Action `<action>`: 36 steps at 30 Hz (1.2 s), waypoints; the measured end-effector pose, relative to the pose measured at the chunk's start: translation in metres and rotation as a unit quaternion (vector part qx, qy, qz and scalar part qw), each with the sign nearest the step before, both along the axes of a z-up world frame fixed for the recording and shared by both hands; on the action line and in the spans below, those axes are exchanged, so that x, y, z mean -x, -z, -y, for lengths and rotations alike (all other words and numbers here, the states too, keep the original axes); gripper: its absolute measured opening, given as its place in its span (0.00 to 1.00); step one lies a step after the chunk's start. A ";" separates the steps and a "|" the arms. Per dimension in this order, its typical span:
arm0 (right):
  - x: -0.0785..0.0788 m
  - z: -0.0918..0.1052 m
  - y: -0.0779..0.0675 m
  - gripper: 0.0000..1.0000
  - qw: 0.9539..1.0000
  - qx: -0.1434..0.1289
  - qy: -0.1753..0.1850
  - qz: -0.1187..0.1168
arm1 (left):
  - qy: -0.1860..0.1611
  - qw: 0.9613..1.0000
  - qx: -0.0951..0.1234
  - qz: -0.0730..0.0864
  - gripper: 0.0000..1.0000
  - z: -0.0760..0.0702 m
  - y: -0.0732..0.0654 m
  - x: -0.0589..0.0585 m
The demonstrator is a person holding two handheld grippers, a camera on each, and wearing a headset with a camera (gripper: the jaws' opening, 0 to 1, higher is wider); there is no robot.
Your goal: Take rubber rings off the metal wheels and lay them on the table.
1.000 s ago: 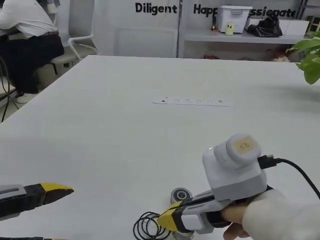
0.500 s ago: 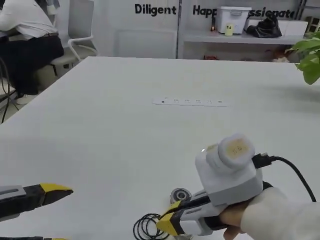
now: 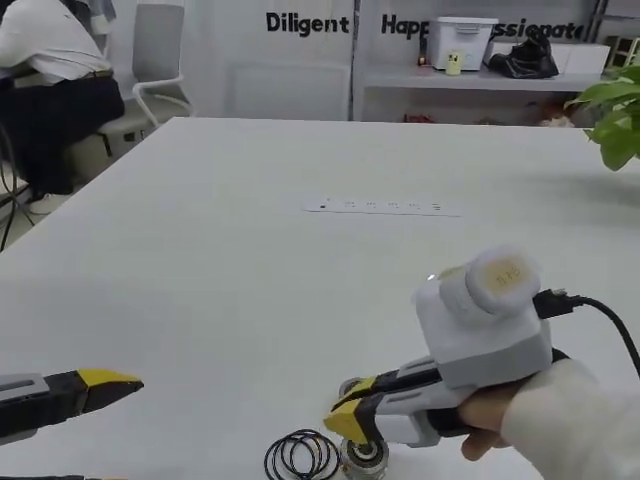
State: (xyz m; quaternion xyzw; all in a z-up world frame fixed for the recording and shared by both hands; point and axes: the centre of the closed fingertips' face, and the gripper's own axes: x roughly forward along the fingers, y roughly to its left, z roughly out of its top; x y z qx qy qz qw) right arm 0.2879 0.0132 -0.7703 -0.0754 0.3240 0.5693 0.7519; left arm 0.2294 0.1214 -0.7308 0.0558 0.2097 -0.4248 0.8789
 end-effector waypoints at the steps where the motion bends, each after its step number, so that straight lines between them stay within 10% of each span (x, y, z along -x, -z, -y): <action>1: -0.002 0.002 -0.003 0.07 1.000 -0.004 0.004 0.001 | 0.001 1.000 0.000 0.001 0.67 0.000 -0.001 0.000; 20: -0.029 0.056 -0.050 0.27 0.994 -0.064 0.086 0.033 | -0.006 1.000 0.005 0.010 0.72 -0.003 -0.009 -0.001; 36: 0.006 0.102 -0.037 0.57 0.994 -0.044 0.096 0.011 | -0.016 1.000 0.006 -0.001 0.84 -0.008 -0.003 0.006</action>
